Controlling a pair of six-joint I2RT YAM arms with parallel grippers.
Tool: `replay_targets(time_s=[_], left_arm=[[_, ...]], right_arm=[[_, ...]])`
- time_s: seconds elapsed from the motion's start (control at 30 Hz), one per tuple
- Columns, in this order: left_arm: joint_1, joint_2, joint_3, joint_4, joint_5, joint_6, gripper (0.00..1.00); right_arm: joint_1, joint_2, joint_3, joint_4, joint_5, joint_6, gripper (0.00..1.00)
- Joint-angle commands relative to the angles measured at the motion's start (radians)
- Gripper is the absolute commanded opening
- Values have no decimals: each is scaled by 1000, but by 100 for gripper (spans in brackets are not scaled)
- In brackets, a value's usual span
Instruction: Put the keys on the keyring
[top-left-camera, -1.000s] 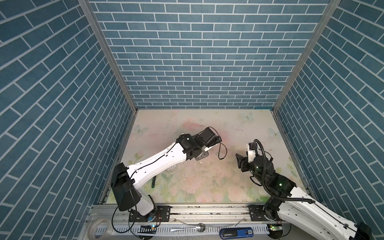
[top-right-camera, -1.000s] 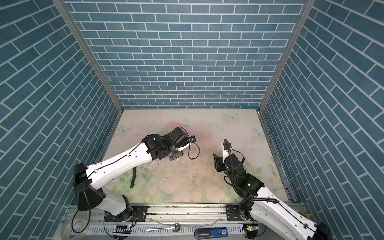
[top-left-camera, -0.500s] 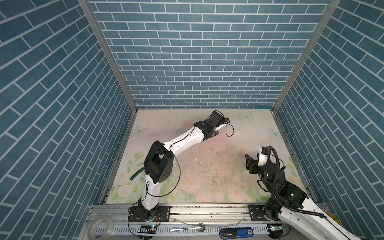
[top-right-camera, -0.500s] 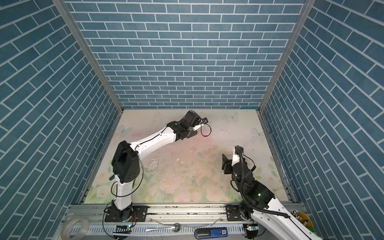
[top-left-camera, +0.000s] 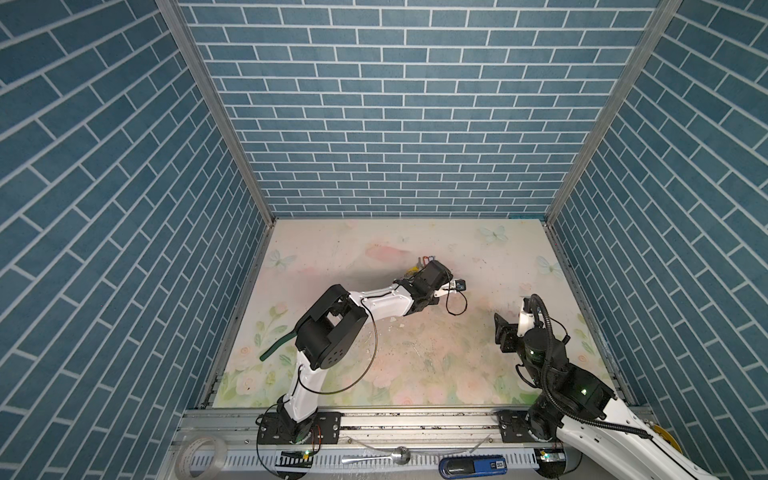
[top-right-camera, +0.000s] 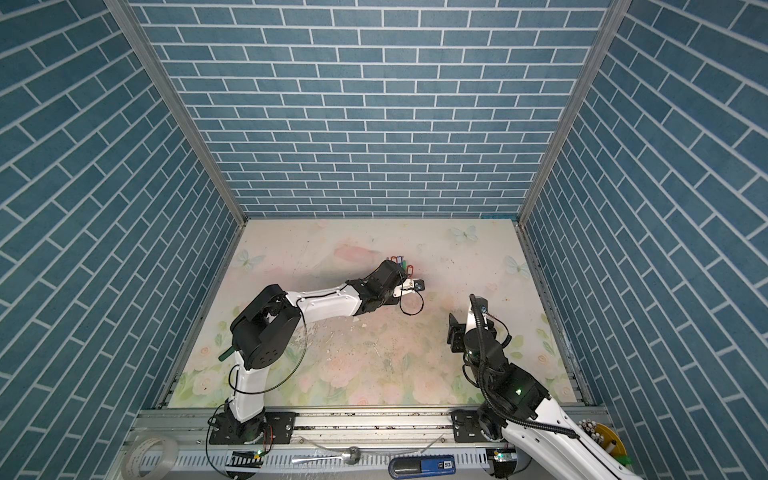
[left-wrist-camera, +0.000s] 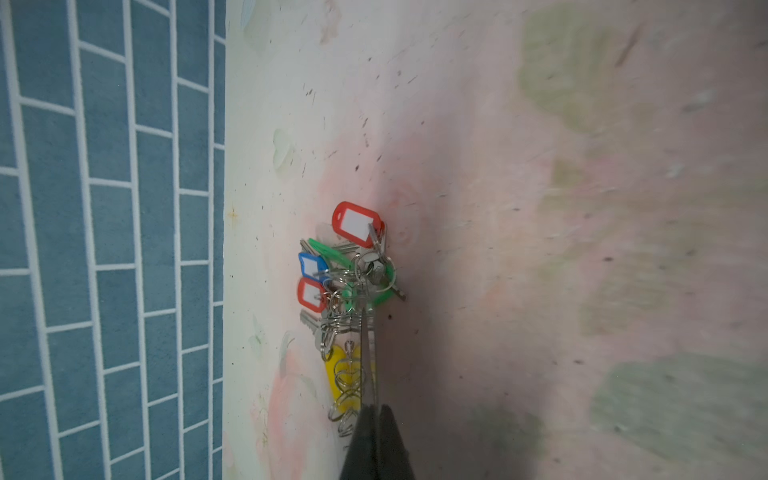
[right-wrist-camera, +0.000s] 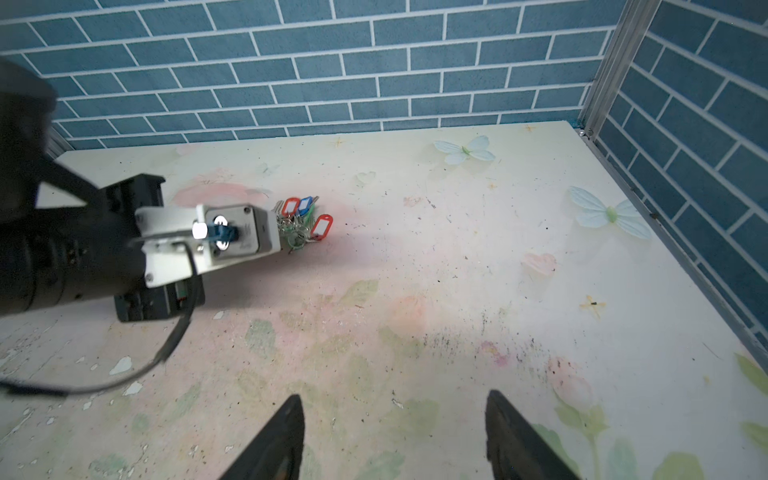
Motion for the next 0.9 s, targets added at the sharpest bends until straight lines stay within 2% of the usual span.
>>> replay_targets(time_s=[0.0,0.1,0.17,0.3,0.4,0.47,0.57,0.7,0.8,0.87], left_arm=[[-35,-80,-92,11,4,1,9],[-73,-156,-180,-29,-6,-33,18],[-96,-212,-235,-45,-13,-81,30],[-109,-332,-317,-57,16,-171,43],[-108,-456,-398,28,29,-235,55],[-95,-539,-456,116,-8,-286,67],[-17,-637,-482,124,-34,-423,80],[142,-709,-497,76,-205,-609,97],[289,-750,-549,67,-261,-690,100],[363,-756,-607,127,-261,-666,100]], right_arm=[[-1,36,12,39,32,-49,69],[-3,76,35,45,37,-81,69],[-4,108,61,32,60,-90,70],[-18,170,107,9,104,-80,74],[-52,228,143,-11,149,-60,80],[-91,269,175,-27,181,-46,84],[-177,329,205,3,210,-71,89],[-311,419,175,193,227,-167,92],[-393,529,113,421,198,-287,93],[-440,640,91,556,200,-351,93]])
